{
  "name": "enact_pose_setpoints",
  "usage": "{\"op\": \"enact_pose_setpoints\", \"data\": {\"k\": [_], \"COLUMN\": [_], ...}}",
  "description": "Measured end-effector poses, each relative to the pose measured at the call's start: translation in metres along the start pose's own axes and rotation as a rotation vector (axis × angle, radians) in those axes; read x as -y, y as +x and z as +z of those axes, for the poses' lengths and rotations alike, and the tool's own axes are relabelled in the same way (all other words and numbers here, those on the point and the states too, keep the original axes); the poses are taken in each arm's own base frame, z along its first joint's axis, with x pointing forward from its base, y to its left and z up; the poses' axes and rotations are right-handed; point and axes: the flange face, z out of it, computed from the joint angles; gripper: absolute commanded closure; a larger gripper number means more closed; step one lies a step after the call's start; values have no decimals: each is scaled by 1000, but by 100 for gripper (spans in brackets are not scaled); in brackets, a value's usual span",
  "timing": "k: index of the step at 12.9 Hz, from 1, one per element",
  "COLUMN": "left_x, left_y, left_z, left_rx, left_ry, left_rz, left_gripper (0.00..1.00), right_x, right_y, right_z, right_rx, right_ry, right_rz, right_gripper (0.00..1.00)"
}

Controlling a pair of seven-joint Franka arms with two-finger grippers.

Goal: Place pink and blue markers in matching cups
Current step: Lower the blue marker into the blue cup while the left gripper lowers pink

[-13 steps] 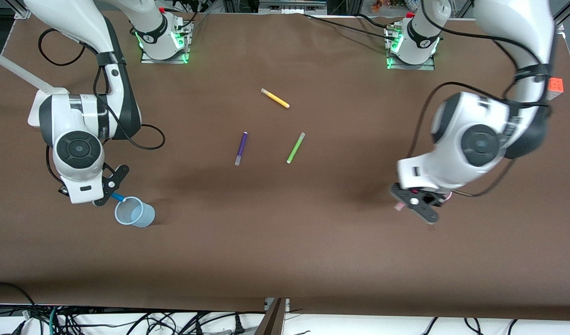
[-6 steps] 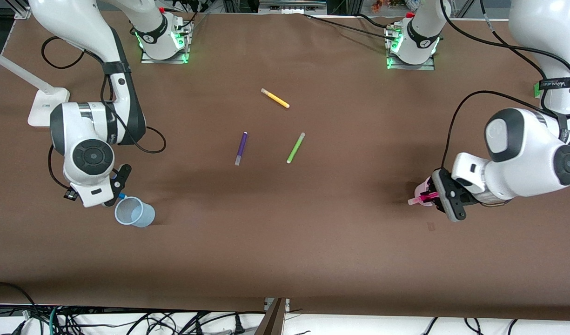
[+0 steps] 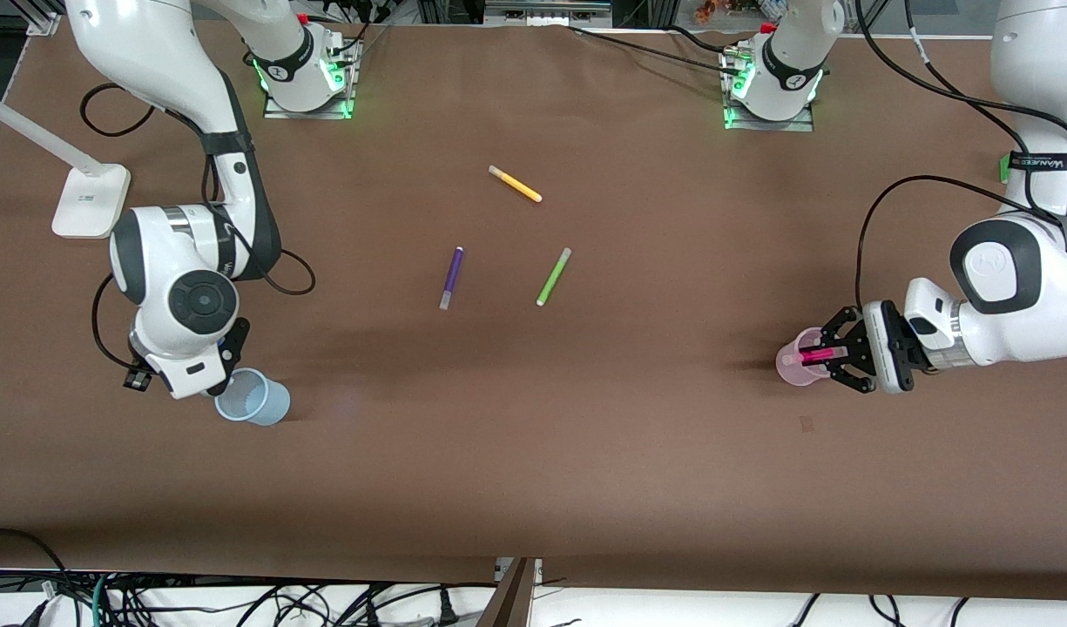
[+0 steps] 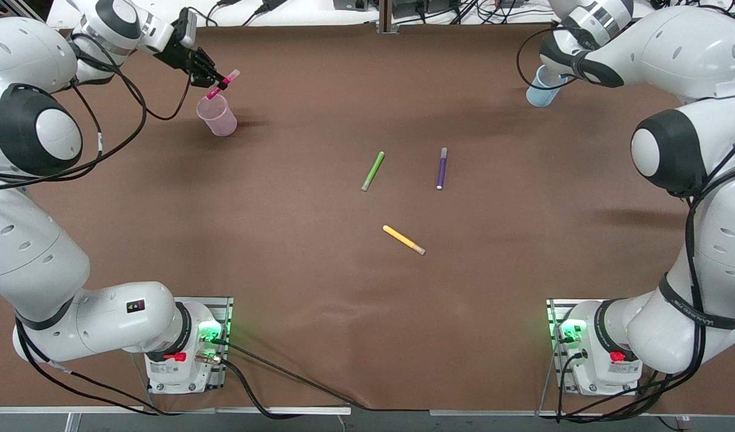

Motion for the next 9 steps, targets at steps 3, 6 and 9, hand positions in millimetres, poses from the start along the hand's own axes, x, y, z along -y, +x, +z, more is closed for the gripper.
{"op": "enact_pose_setpoints", "data": {"k": [3,6,9], "left_x": [-8,-12,-12], "left_y": [-27,-56,-73], "left_z": [11,17,22], "left_rx": [-78,-131,-170], "left_ry": [-12,-20,-23], "left_rz": [8,8,11], "left_gripper": [100,100,17], "right_x": [1,-1,2], "right_y": [12,18,33], "right_z": [2,4,1], "right_rx": [28,40,59], "right_ry": [-17,-35,-62], "right_rz": [-30,-46,-82], "right_gripper": [94,93,87]}}
